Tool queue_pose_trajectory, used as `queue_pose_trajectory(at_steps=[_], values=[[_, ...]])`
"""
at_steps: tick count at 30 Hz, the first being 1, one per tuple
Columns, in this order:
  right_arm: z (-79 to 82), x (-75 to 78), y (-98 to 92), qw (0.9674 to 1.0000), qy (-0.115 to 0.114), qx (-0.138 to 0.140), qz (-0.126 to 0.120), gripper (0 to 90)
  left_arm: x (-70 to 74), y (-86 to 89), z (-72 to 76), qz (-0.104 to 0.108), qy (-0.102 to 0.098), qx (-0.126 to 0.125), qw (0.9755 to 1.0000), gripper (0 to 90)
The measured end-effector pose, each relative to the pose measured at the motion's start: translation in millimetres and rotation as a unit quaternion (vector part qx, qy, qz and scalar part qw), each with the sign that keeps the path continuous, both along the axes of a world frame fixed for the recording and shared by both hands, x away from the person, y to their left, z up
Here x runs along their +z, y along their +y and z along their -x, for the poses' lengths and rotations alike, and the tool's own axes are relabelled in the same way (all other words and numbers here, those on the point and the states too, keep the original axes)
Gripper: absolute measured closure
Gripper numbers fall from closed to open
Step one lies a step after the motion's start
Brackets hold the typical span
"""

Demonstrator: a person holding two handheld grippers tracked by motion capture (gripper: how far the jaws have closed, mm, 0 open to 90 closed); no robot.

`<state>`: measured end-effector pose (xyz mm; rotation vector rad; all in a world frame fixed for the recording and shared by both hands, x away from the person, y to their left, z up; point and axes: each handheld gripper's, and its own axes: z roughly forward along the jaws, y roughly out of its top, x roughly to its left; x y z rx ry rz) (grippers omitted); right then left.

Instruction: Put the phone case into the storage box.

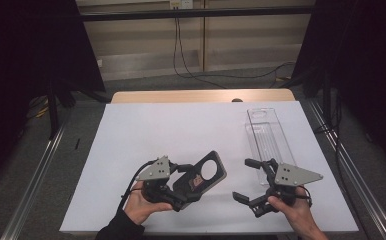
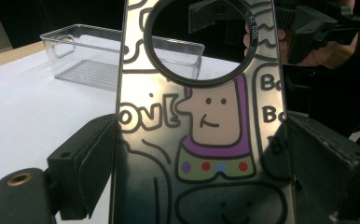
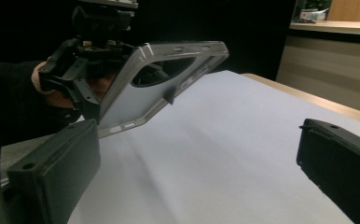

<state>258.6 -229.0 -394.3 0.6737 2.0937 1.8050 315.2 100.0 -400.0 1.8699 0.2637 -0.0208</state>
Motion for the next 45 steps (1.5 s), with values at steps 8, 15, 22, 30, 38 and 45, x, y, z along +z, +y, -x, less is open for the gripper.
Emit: queue_pose_trajectory(at_steps=[8, 15, 22, 30, 38, 45], values=[[-6.3, 0.9, 8.4, 0.9994, 0.004, 0.033, 0.003, 0.0, 0.5, -9.3, -1.9, -0.001, -0.004, -0.024, 0.9997, 12.4], [-11.0, 4.8, 9.7, 0.9986, 0.006, 0.052, 0.003, 0.0, 6.2, -15.6, -7.6, 0.002, -0.008, -0.036, 0.9993, 12.4], [-12.9, 14.0, 14.5, 0.9973, 0.0, 0.073, -0.002, 0.0, 10.2, -21.4, -6.7, 0.007, -0.016, -0.049, 0.9986, 12.5], [-23.8, 10.7, 13.9, 0.9935, 0.017, 0.112, -0.004, 3.6, 8.3, -23.9, -3.9, 0.008, -0.013, -0.07, 0.9974, 12.4], [-29.7, 10.9, 15.8, 0.9904, 0.015, 0.137, 0.0, 3.1, 7.4, -24.4, -4.3, 0.008, -0.008, -0.081, 0.9967, 12.4], [-33.3, 8.9, 21.2, 0.9888, 0.012, 0.149, -0.002, 3.1, 7.3, -25.2, -3.2, 0.01, -0.007, -0.085, 0.9963, 12.5]])
